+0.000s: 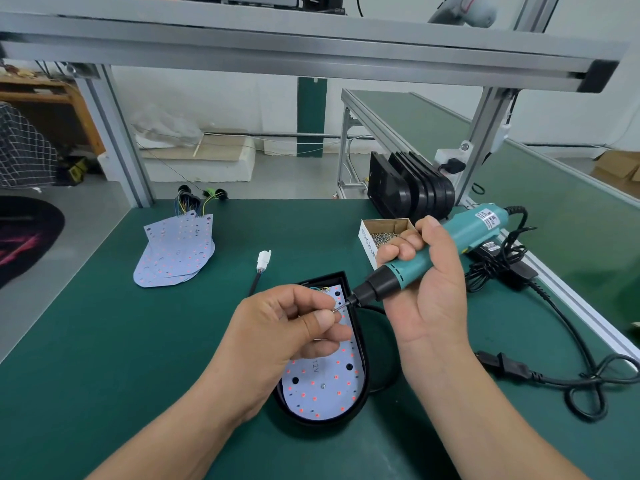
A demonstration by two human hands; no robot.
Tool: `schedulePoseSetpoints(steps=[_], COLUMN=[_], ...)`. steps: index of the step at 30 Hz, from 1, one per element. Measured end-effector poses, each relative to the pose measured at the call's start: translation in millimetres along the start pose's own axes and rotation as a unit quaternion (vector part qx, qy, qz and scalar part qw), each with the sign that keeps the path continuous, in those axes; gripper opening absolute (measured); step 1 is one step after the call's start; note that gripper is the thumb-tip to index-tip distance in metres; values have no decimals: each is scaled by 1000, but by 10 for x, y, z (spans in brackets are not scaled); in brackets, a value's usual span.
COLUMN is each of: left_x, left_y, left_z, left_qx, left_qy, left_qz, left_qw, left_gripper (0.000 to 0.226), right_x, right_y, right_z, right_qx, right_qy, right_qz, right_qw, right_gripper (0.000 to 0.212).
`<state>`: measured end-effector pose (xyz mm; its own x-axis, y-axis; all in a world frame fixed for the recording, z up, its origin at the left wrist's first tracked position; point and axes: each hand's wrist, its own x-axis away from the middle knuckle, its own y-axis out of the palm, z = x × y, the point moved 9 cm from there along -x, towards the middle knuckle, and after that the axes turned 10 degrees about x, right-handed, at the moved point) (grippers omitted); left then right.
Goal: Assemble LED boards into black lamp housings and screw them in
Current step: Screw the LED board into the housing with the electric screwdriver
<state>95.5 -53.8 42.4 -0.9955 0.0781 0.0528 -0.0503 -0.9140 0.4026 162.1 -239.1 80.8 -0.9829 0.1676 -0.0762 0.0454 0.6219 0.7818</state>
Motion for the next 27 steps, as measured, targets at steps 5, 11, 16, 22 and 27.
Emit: schedulePoseSetpoints(steps=[5, 11, 16, 22, 27], left_x=[3, -17, -34, 68, 90], left_y=[3, -54, -165, 3, 254], left_z=[-16, 34, 140, 337, 44], left_qx=[5, 26, -97, -497, -626], left_qy=[-6, 2, 49, 173, 159], left_qz=[-5, 5, 36, -33, -156], left_qw=[1000, 1000, 993, 849, 747], left_gripper=[19, 10, 23, 9, 10], right_x=[-3, -10, -51, -153, -231], right_y=[7, -14, -57, -135, -221], right_z=[-19, -62, -112, -195, -249], right_qx=[-8, -12, -17, -4, 46], right_qy=[-1, -8, -19, -42, -71], right_qz=[-2, 8, 10, 11, 22], right_qw=[1000, 1000, 1000, 999, 996], right_gripper=[15, 14, 15, 15, 15])
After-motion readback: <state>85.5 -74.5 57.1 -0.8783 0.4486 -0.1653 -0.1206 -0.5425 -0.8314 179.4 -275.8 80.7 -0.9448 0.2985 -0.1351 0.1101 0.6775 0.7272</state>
